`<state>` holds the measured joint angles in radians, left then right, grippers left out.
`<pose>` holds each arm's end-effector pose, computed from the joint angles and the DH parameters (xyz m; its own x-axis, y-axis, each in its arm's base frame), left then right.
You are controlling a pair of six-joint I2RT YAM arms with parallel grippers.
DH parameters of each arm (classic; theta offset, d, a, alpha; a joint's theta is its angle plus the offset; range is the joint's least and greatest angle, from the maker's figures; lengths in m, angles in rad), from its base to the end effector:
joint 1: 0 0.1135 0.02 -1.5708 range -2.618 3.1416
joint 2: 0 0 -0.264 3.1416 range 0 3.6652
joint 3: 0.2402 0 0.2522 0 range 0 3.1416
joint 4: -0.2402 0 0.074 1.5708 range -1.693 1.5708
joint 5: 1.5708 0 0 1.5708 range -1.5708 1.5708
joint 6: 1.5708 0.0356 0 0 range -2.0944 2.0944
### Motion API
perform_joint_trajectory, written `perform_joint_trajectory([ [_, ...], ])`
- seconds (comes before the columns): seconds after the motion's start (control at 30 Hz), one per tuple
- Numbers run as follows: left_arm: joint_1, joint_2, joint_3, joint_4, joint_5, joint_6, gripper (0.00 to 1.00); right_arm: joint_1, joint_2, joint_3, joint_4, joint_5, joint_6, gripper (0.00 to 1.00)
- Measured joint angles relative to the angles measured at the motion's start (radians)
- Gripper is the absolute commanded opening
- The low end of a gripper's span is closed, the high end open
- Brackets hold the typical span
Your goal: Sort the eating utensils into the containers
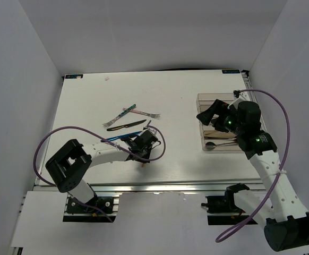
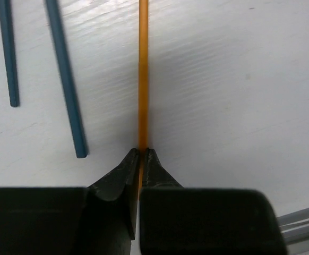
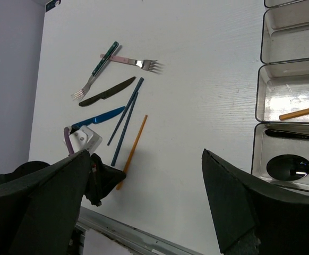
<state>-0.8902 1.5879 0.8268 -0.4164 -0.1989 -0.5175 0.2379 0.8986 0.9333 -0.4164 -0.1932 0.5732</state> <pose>0.1848 -0.2171 0.1514 -0.8584 0.2896 -0.4233 0.3332 0.9424 -0.0310 0.1922 0.0536 0.3479 -0.5235 0.4207 -0.7409 -0.1435 0.8136 0.5634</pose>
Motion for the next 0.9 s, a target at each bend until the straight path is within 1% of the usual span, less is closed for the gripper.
perform_joint_trajectory([
  [0.13, -0.043, 0.020, 0.017, 0.034, 0.001, -0.027, 0.00, 0.000, -0.002, -0.003, 0.005, -0.003, 0.011, 0.89],
  [0.2, -0.066, 0.030, 0.026, 0.055, 0.011, -0.042, 0.00, 0.000, -0.006, -0.037, 0.040, 0.004, 0.024, 0.89],
  [0.3, -0.098, 0.043, 0.036, 0.090, 0.031, -0.071, 0.00, 0.000, -0.009, -0.136, 0.093, 0.005, 0.052, 0.89],
  [0.4, -0.117, 0.045, 0.040, 0.119, 0.053, -0.095, 0.00, 0.000, -0.002, -0.251, 0.135, -0.026, 0.090, 0.88],
  [0.5, -0.120, 0.043, 0.060, 0.160, 0.084, -0.110, 0.00, 0.004, 0.016, -0.322, 0.161, -0.056, 0.120, 0.87],
  [0.67, -0.119, 0.036, 0.105, 0.253, 0.163, -0.121, 0.00, 0.015, 0.052, -0.352, 0.237, -0.103, 0.158, 0.87],
  [0.9, -0.119, 0.036, 0.144, 0.350, 0.282, -0.149, 0.00, 0.073, 0.140, -0.360, 0.338, -0.123, 0.203, 0.85],
])
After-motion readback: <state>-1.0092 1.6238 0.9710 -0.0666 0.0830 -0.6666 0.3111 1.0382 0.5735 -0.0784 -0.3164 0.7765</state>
